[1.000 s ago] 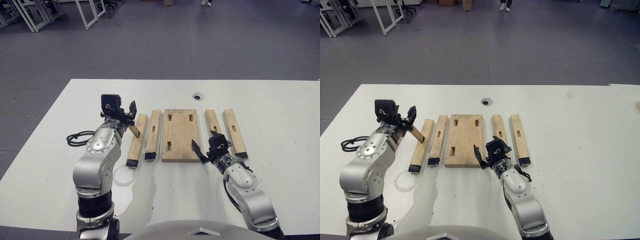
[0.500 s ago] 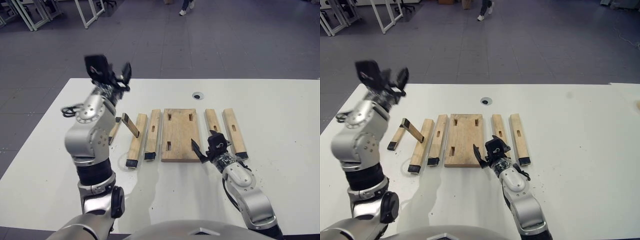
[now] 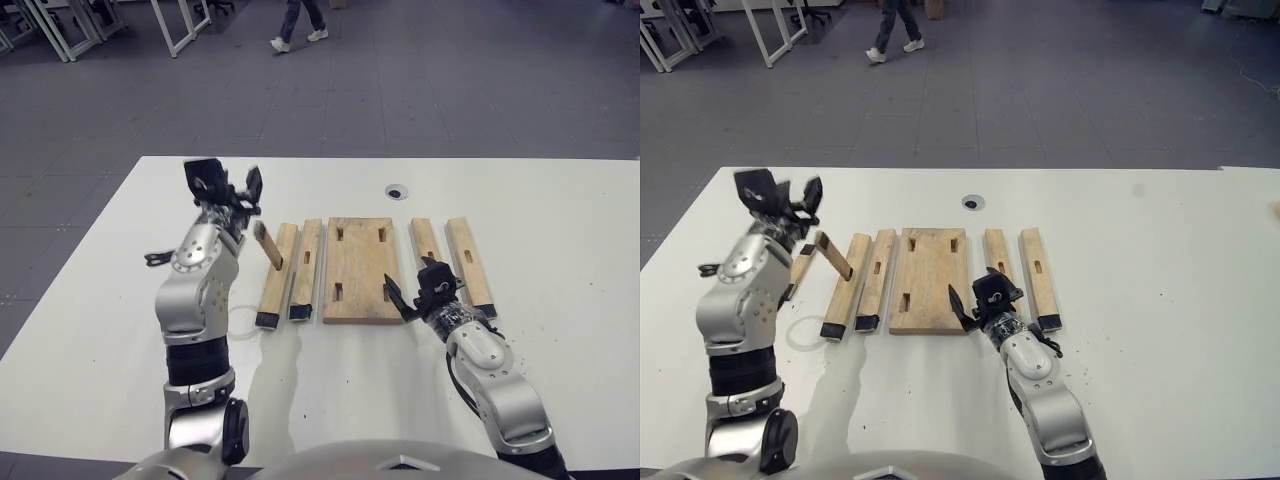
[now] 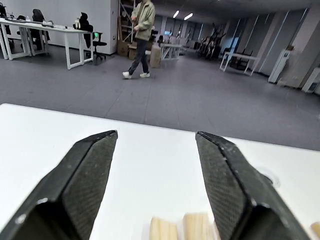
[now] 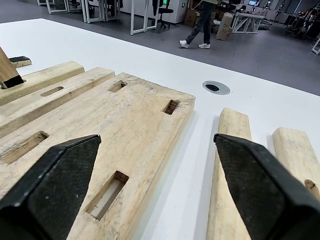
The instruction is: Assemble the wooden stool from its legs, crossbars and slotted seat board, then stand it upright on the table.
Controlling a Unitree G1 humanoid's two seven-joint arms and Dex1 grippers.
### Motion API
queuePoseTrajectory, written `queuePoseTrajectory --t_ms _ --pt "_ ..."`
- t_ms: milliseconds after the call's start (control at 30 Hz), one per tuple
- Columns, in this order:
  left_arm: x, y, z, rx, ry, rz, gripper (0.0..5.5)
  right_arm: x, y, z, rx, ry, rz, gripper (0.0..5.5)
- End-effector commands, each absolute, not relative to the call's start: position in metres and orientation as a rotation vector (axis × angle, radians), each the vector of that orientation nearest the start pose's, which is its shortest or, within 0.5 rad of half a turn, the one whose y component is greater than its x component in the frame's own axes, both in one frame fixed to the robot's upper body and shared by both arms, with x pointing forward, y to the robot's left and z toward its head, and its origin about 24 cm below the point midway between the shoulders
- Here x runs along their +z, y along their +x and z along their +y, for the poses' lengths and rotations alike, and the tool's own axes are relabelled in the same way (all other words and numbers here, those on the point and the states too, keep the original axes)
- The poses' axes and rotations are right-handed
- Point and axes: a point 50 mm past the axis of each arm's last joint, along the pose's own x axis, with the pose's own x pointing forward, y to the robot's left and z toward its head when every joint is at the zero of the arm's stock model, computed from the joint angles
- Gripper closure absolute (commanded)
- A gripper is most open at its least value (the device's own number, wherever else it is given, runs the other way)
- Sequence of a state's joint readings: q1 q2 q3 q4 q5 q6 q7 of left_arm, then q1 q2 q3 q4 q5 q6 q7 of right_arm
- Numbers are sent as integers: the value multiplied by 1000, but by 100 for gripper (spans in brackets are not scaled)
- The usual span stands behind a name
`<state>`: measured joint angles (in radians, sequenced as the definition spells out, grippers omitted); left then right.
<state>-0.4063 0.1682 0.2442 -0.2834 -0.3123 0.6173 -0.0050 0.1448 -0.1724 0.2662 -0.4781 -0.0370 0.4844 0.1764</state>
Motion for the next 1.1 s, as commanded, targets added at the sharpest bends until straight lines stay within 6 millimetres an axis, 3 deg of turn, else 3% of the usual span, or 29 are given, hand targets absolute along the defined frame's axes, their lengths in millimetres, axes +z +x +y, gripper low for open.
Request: queuePoseTrajectory --t_ms 33,67,167,233,300,400,500,633,767,967,1100 --pt "232 283 173 -134 -184 -343 260 66 208 -113 387 -167 190 133" --pt "224 273 169 -163 -190 -311 241 66 207 -113 386 -168 190 133" --pt "157 228 170 -177 -129 -48 197 65 204 -114 380 -168 194 133" --pt "127 200 171 -187 -108 77 165 64 202 -115 374 -166 200 133" --pt "110 179 168 -210 -109 156 122 63 200 -115 373 -163 206 133" --pt "89 155 167 -224 -72 277 122 61 198 -116 377 -162 216 133" --pt "58 143 183 -158 1 424 122 61 198 -115 386 -164 219 133" --pt "32 129 193 -121 80 502 122 61 200 -115 397 -172 216 133" --pt "11 125 190 -130 48 575 122 62 202 -115 409 -182 211 133" --pt "-7 171 190 -84 43 554 122 65 209 -117 414 -190 196 133" --pt "-16 168 185 -88 37 595 149 74 218 -123 392 -193 168 133"
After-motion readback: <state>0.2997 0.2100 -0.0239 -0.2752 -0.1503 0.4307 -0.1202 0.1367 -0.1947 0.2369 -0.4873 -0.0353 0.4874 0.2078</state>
